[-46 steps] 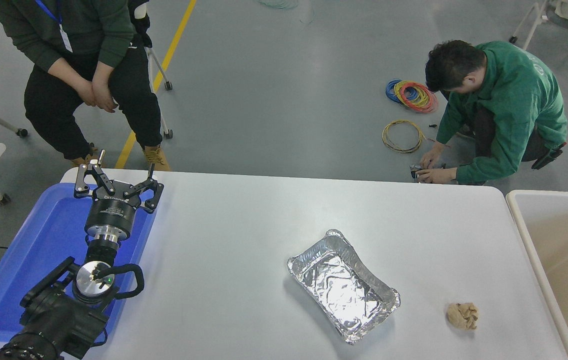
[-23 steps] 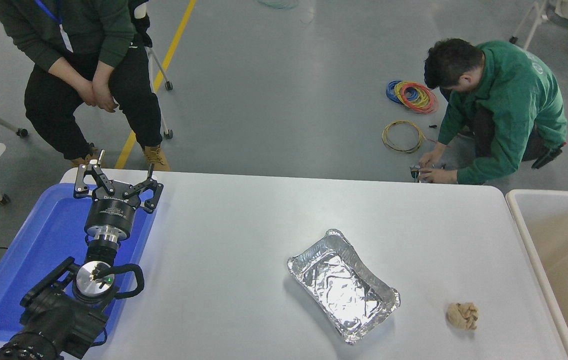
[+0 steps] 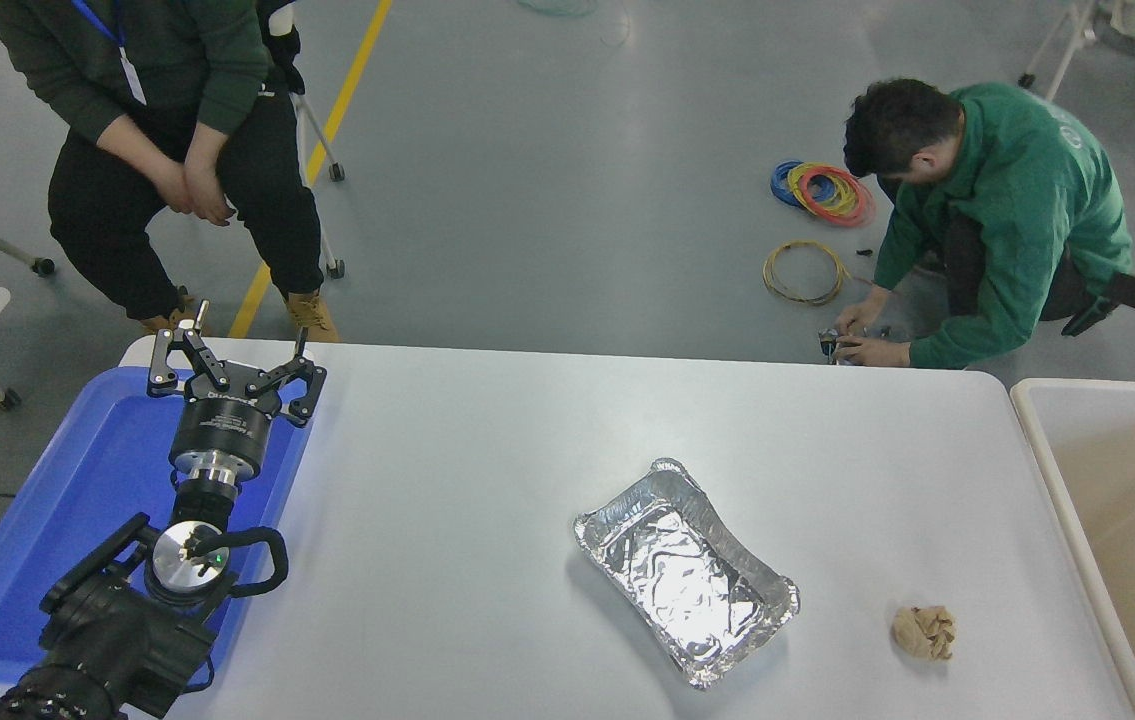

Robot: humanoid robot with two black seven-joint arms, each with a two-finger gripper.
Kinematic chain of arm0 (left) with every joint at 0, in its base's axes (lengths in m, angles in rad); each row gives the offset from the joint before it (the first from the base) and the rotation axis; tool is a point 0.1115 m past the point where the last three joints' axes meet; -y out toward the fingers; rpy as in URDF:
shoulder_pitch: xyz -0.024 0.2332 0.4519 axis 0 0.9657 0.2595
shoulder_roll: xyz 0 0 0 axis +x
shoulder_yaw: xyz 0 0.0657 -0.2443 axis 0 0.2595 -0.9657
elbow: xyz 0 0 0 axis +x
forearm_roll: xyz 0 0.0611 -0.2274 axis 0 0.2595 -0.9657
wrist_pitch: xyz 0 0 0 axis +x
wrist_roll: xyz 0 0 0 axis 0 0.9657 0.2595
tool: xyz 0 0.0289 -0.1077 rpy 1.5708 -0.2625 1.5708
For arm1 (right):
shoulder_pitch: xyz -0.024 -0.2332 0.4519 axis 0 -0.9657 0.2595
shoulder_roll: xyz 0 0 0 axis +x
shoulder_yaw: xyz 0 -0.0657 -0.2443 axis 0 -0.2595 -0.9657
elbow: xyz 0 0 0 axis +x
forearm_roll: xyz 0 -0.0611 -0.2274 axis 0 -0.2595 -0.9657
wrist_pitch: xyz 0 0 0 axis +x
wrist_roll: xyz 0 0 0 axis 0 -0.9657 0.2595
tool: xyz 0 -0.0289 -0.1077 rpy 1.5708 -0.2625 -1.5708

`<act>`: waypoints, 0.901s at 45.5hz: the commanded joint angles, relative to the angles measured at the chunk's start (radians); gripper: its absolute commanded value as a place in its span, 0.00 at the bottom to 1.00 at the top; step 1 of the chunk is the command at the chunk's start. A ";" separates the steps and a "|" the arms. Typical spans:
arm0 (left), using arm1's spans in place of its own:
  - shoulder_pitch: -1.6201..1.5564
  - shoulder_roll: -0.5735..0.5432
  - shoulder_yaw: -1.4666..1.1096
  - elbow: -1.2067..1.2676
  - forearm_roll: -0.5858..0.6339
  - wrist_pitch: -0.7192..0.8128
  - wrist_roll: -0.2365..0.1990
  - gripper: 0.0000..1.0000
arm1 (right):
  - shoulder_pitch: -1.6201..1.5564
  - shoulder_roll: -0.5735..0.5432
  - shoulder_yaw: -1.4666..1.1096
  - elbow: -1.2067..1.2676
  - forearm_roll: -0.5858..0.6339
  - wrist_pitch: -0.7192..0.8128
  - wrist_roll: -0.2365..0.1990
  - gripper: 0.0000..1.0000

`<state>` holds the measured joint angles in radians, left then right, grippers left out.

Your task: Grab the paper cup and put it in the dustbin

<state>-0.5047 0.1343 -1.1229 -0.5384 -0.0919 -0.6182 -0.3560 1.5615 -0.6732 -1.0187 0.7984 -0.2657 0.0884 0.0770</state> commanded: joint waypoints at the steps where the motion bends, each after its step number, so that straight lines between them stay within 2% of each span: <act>1: 0.000 -0.001 0.000 0.000 0.000 0.000 0.000 1.00 | 0.259 0.026 -0.081 0.160 -0.006 0.252 0.000 1.00; 6: 0.000 0.001 0.000 0.000 0.000 0.000 0.000 1.00 | 0.330 0.043 -0.083 0.222 -0.010 0.341 0.000 1.00; 16: 0.000 0.001 0.000 0.000 0.000 0.000 0.000 1.00 | 0.446 0.115 -0.084 0.352 -0.013 0.393 0.000 1.00; 33: 0.000 0.001 0.000 0.000 0.000 0.000 0.000 1.00 | 0.601 0.282 -0.227 0.482 -0.010 0.692 0.000 1.00; 41: 0.000 0.001 0.000 0.000 0.000 -0.001 0.000 1.00 | 0.634 0.313 -0.227 0.542 -0.010 0.697 0.000 1.00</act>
<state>-0.5047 0.1345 -1.1229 -0.5384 -0.0920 -0.6185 -0.3558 2.1256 -0.4203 -1.2156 1.2527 -0.2765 0.7050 0.0766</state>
